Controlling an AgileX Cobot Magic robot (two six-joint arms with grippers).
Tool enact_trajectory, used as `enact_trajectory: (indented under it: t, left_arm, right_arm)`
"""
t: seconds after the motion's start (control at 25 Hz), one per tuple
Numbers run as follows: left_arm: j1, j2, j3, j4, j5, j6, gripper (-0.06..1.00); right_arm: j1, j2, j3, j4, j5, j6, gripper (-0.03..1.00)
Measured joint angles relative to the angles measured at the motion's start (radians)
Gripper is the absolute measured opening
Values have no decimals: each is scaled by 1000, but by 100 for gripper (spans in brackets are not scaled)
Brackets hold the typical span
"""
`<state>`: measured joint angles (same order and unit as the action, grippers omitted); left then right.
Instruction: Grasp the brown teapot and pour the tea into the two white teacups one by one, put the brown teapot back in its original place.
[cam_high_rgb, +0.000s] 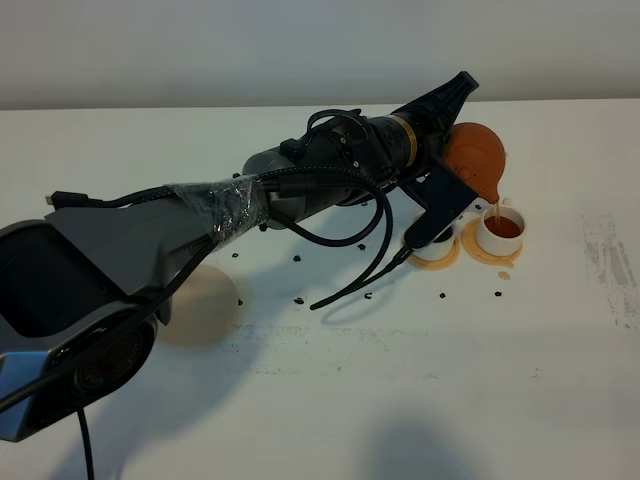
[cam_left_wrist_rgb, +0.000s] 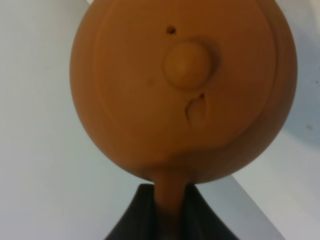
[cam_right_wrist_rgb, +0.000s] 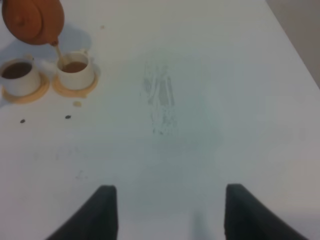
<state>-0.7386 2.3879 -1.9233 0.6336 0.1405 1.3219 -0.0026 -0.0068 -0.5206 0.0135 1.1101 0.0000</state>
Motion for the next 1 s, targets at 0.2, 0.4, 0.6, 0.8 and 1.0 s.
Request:
enact_trajectory:
  t: [0.2, 0.4, 0.6, 0.8, 1.0]
  left_arm:
    - [0, 0, 0, 1, -1, 0, 8]
    - [0, 0, 0, 2, -3, 0, 8]
    - [0, 0, 0, 3, -4, 0, 8]
    - [1, 0, 0, 3, -5, 0, 8]
    - [6, 0, 0, 3, -11, 0, 8]
  right_arm:
    - [0, 0, 0, 0, 0, 0, 46]
    - [0, 0, 0, 0, 0, 0, 46]
    - [0, 0, 0, 0, 0, 0, 46]
    - [0, 0, 0, 0, 0, 0, 46]
    - [0, 0, 0, 0, 0, 0, 46]
